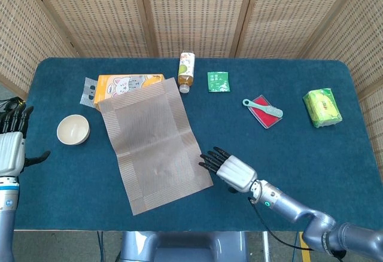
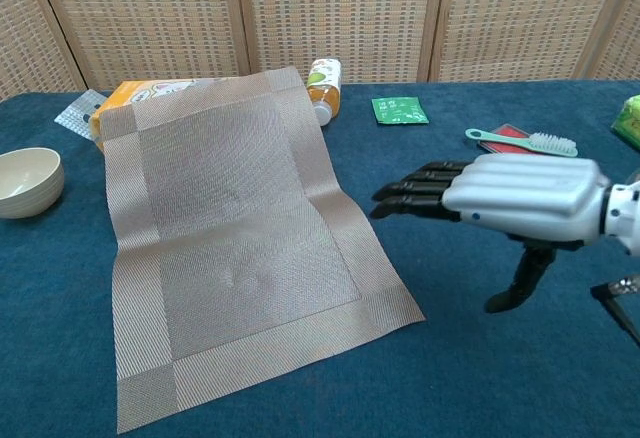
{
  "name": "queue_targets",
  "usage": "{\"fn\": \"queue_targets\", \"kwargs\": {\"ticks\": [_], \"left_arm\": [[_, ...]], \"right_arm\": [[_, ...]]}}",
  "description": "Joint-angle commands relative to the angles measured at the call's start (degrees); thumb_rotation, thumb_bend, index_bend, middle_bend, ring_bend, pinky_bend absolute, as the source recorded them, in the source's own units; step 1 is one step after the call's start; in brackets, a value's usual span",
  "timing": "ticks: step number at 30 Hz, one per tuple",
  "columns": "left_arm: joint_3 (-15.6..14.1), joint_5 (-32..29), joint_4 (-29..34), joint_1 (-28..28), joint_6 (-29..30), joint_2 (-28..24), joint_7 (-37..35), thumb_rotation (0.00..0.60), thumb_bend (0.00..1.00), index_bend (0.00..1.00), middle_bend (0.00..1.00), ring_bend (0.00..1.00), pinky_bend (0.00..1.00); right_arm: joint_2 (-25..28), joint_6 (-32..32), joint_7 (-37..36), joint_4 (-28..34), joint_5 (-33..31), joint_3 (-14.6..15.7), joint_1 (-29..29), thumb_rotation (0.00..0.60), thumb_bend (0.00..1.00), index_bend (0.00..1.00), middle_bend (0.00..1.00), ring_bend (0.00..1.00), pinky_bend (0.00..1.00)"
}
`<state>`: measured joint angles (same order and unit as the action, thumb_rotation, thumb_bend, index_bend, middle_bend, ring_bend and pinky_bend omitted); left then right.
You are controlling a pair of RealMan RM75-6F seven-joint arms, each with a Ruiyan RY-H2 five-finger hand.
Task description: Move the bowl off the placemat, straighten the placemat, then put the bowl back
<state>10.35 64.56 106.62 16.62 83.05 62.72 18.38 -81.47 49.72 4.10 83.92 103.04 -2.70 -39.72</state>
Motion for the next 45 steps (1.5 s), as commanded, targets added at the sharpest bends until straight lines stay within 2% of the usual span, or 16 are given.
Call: {"fn": "queue_targets", "kwargs": {"ticks": [1,13,27,33,35,39,45], "left_arm": [[0.18,-0.14,-0.14,-0.14,0.01,-0.04,-0.22,0.6,0.0,0.0,0.0,0.0,0.0],[0.72,-0.66,-0.76,-0.18,-1.24,-0.25,-1.11,0.6,0.0,0.0,0.0,0.0,0.0],[0.88,-0.33,-0.83,-0.3,-1.92,-0.49,-1.86,0.6,0.0,0.0,0.0,0.0,0.0],[0.92,-0.12,-1.0,-0.32,-2.2,-0.51,-2.16,0.6,0.0,0.0,0.0,0.0,0.0],[0.95,-0.08,-1.07,-0.31,-2.33,-0.51,-2.33,0.6,0.0,0.0,0.0,0.0,0.0],[0.91,0.11,-1.15,-0.31,-2.5,-0.5,-2.44,0.6,0.0,0.0,0.0,0.0,0.0],[0.84,0.48,-1.17,-0.31,-2.58,-0.41,-2.47,0.6,0.0,0.0,0.0,0.0,0.0]], "right_arm": [[-3.65,-3.9,3.96,-0.61,-1.59,-0.74,-2.93,0.6,0.0,0.09,0.0,0.0,0.0],[-8.4,-8.9,11.46,-2.1,-7.89,-1.92,-6.65,0.6,0.0,0.1,0.0,0.0,0.0],[-11.21,-8.73,14.54,-4.89,-10.57,-0.77,-8.13,0.6,0.0,0.1,0.0,0.0,0.0],[-12.86,-8.87,15.69,-6.59,-12.61,-1.28,-8.94,0.6,0.0,0.1,0.0,0.0,0.0],[-13.24,-8.39,15.81,-6.93,-13.05,-1.6,-9.16,0.6,0.06,0.11,0.0,0.0,0.0],[-13.92,-7.56,15.46,-7.52,-13.69,-1.92,-9.5,0.6,0.29,0.11,0.0,0.0,0.0],[-14.38,-6.28,14.18,-8.06,-13.87,-1.92,-9.83,0.6,0.46,0.13,0.0,0.0,0.0]]}}
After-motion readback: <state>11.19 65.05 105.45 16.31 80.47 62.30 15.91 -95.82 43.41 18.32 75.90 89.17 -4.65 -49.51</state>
